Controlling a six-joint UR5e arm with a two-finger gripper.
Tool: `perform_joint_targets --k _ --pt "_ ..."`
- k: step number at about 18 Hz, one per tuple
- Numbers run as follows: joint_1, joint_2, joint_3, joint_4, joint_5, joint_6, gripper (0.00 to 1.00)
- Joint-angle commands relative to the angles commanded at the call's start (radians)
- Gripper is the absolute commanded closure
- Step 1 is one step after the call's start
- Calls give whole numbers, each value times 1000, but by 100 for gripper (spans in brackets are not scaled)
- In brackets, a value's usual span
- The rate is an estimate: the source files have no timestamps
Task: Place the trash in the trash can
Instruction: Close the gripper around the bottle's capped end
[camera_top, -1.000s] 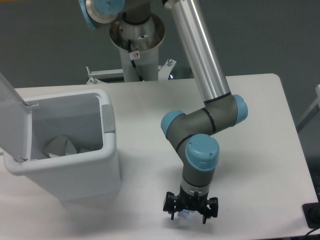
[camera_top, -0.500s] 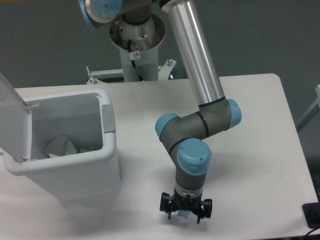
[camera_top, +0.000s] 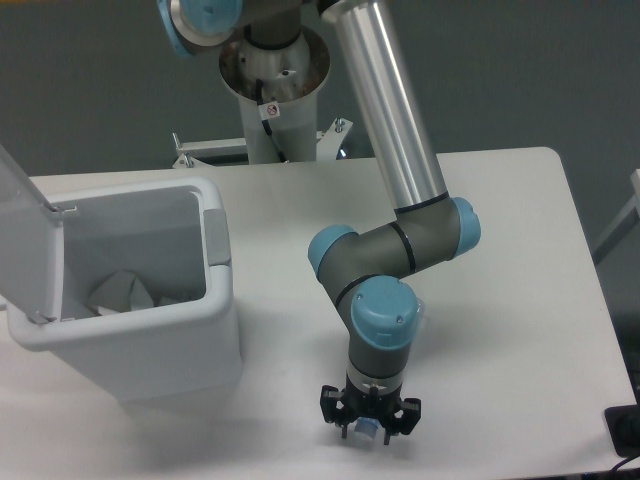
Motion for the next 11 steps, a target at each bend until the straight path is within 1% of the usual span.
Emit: perform_joint_targets --k 2,10,11 --pt "0 0 0 0 2 0 57" --pt "2 11 2 0 2 3 57" --pt "2 12 0 0 0 3 59"
